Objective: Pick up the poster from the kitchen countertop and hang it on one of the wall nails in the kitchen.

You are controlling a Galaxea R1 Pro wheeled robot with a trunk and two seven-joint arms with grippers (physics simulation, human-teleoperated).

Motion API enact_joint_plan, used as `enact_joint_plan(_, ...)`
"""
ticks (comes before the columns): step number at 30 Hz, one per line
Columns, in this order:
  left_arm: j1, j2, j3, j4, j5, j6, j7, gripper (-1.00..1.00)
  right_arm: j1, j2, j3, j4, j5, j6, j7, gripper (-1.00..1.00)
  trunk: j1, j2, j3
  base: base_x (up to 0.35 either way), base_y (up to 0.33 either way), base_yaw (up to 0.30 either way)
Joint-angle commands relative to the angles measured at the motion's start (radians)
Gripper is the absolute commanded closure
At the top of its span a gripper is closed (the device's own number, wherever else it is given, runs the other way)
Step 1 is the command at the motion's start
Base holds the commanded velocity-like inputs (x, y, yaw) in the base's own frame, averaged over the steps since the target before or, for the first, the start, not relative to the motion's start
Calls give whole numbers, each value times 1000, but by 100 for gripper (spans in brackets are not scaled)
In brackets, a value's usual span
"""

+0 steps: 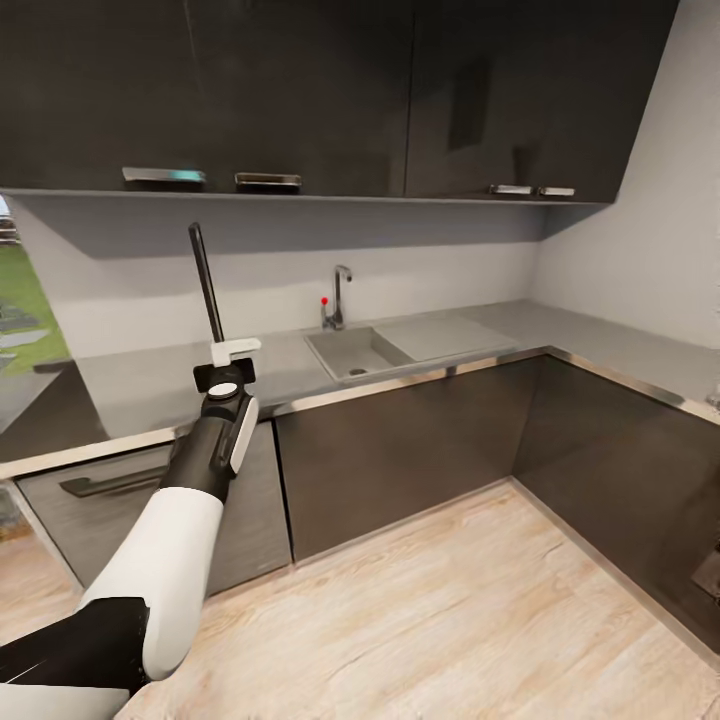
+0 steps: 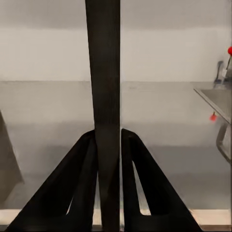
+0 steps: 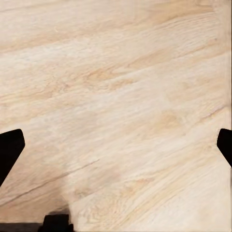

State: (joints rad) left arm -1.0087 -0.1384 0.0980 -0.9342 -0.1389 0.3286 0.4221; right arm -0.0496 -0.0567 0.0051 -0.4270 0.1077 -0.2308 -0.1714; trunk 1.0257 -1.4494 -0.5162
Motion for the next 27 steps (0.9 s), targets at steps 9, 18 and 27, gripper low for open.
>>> enact_joint_plan(9,-1,-2,1,-3,-10,9,-3,100,1,-25,-6,-90,4,-38,-10,-100,-1,-1,-1,-340,0,0)
enact_joint_plan(18,-1,-9,-23,-5,-9,9,-10,100,5,-38,-119,-164,2,-41,-4,-100,-1,-1,-1,-340,0,0)
enact_joint_plan(27,-1,-36,-125,-9,-7,10,-57,100,5,-38,-127,-168,4,-39,-5,-100,-1,-1,-1,-318,0,0)
